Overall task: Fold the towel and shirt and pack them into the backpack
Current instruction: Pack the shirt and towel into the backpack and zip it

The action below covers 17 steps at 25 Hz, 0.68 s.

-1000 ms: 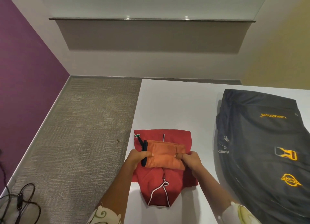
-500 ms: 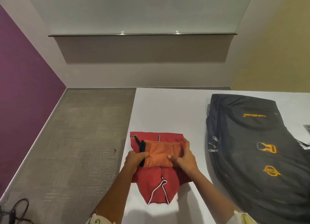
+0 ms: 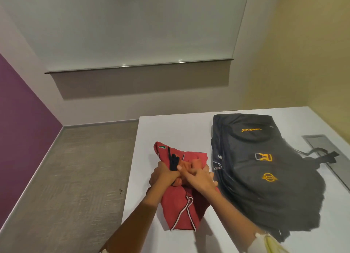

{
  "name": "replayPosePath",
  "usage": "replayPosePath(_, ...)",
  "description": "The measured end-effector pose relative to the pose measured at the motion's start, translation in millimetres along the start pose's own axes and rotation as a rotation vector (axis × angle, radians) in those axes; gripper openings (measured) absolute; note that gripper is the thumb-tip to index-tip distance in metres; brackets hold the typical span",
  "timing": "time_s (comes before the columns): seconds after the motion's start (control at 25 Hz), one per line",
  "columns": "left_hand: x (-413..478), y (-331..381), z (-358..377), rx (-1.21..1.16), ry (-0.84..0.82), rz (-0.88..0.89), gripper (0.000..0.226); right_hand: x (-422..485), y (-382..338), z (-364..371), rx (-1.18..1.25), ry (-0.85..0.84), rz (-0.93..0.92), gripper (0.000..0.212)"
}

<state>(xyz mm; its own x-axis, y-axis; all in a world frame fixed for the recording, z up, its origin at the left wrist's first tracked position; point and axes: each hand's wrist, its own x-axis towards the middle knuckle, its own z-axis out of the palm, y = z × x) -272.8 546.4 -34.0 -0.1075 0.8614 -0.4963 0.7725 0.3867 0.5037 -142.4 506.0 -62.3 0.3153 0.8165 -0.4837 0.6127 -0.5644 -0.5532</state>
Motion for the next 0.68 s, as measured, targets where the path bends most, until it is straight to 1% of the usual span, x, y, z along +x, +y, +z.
replayPosePath(0.12,-30,31,6,0.102,-0.061,0.153,0.058,-12,-1,-29,0.053,0.061,0.047,0.098)
replayPosePath(0.2,-50,52,8,0.118,-0.106,0.285,0.059,-18,0,-52,0.081,0.102,0.066,0.107)
replayPosePath(0.32,-73,87,5,-0.003,-0.196,0.442,0.056,-23,2,-93,0.149,0.153,0.072,0.115)
replayPosePath(0.4,-86,110,5,-0.121,-0.278,0.504,0.047,-27,9,-123,0.169,0.205,0.067,0.126)
replayPosePath(0.44,-94,120,5,-0.181,-0.324,0.522,0.039,-30,13,-138,0.185,0.229,0.065,0.128)
replayPosePath(0.48,-102,131,8,-0.231,-0.374,0.538,0.033,-35,17,-153,0.207,0.256,0.069,0.124)
replayPosePath(0.52,-110,141,12,-0.26,-0.418,0.553,0.032,-38,21,-169,0.239,0.276,0.082,0.118)
replayPosePath(0.6,-129,159,23,-0.27,-0.488,0.609,0.045,-39,36,-198,0.315,0.285,0.097,0.11)
replayPosePath(0.68,-144,173,39,-0.247,-0.551,0.687,0.058,-35,56,-223,0.394,0.269,0.103,0.106)
